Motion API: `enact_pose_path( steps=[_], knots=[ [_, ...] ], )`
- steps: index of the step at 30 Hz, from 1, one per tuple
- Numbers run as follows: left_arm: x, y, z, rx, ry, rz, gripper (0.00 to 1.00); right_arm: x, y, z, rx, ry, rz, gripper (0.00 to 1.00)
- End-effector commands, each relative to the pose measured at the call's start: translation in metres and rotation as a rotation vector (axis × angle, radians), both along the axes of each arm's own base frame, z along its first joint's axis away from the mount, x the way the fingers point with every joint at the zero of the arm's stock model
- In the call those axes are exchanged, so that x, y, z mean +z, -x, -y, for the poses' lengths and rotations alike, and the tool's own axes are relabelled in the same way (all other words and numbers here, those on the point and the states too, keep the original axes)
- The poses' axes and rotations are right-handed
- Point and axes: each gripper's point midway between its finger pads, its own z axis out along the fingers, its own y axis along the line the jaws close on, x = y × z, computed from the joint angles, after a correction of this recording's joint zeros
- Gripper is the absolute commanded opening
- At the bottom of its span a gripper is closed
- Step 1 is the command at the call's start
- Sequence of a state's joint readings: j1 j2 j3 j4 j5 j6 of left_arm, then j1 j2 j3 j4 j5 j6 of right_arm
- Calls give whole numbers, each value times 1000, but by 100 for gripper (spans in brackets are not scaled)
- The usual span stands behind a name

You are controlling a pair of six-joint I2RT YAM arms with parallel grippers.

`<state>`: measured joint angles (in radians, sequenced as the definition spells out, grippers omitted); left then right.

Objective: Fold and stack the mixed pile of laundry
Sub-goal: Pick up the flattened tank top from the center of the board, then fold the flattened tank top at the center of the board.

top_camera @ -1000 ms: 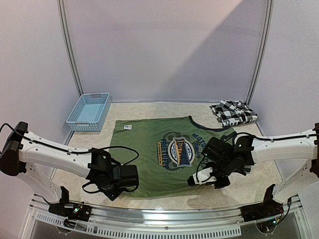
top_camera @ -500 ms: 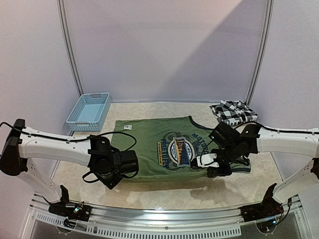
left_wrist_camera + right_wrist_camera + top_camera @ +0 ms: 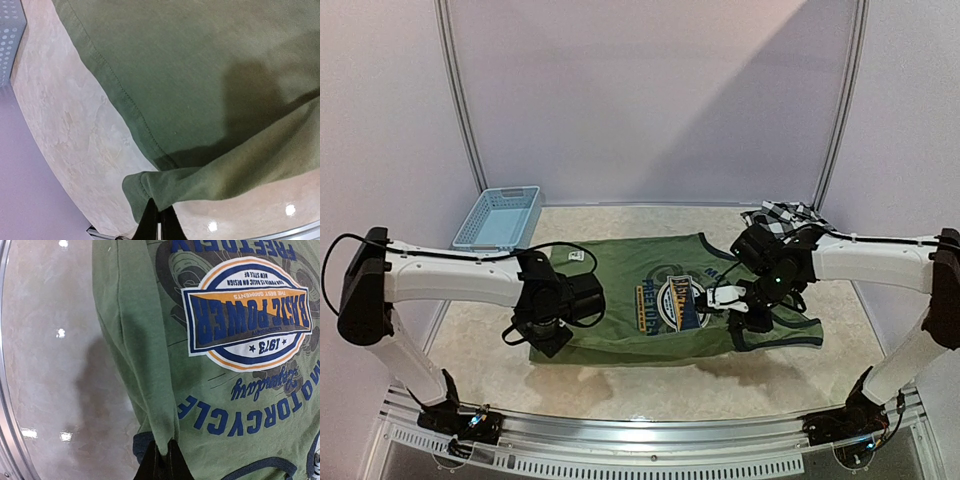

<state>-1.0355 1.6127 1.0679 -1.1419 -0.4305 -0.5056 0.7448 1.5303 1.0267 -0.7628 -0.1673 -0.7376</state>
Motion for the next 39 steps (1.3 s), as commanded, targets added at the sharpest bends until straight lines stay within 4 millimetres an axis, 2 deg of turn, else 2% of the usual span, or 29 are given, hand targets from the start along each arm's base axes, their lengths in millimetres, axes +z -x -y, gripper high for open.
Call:
enact_pose_path(
  steps=[1, 16, 20, 25, 32, 39],
  knots=[
    [-7, -17, -1, 35, 34, -19, 0, -3, -16, 2, -49, 7, -28, 0],
    [-18, -66, 3, 40, 38, -34, 0, -21, -66, 1, -158, 37, -53, 0],
    [-24, -74, 2, 41, 27, -56, 0, -25, -76, 2, -185, 43, -66, 0],
    [-29, -80, -1, 48, 25, -68, 0, -33, -82, 3, -200, 51, -84, 0],
    [-24, -95, 0, 41, 29, -57, 0, -40, -90, 1, -218, 55, -93, 0],
    [-32, -98, -3, 37, 16, -81, 0, -46, -94, 1, -223, 64, -102, 0]
  ],
)
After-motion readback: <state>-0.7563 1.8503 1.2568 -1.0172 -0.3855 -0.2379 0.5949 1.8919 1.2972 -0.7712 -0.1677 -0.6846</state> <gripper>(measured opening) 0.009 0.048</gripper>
